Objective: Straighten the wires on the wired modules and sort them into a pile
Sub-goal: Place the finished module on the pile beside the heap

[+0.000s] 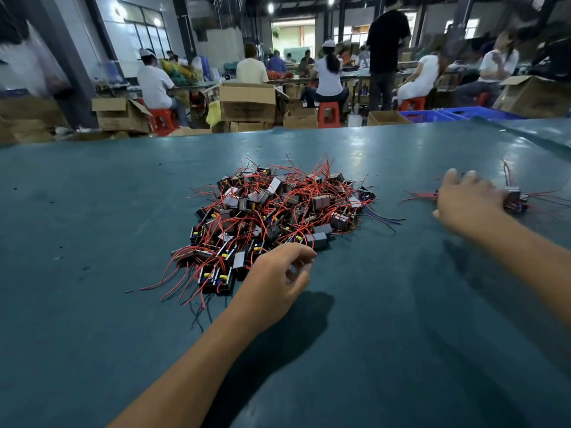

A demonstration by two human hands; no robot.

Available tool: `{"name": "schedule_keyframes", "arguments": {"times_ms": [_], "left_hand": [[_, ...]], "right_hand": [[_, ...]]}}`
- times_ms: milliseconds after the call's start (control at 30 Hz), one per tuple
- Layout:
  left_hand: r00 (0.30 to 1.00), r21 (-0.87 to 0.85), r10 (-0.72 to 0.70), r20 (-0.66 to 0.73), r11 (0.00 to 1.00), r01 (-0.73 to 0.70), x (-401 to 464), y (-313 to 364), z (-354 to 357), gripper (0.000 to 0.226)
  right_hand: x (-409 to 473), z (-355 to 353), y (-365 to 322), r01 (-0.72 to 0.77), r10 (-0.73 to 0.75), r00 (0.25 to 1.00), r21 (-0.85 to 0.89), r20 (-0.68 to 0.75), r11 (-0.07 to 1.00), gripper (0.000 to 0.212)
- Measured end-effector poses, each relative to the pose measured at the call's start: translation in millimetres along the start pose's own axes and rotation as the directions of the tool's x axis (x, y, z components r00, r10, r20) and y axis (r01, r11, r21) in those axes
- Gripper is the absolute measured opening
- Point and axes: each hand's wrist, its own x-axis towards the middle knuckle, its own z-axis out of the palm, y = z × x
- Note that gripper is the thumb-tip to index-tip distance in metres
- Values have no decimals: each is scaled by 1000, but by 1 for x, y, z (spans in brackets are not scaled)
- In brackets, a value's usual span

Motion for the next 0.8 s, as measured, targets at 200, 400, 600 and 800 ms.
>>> {"name": "schedule_keyframes", "arguments": {"times_ms": [200, 400, 600, 800], "left_hand": [[999, 67, 37, -18, 997, -36, 3, -3, -3, 16], [998, 74, 63, -25, 995, -61, 3, -4, 2, 14], [968, 94, 86, -236, 993, -65, 6, 6, -12, 15], [928, 241, -127, -351, 945, 220, 15, -25, -69, 10]], "right_hand": [[-70, 14, -110, 444, -381, 894, 338, -237, 830, 55], [-96, 50, -141, 431, -257, 868, 388, -425, 815, 41], [-103, 55, -135, 679, -498, 713, 306, -494, 668, 25], [-96, 57, -135, 637, -533, 771, 397, -349, 661, 40]]}}
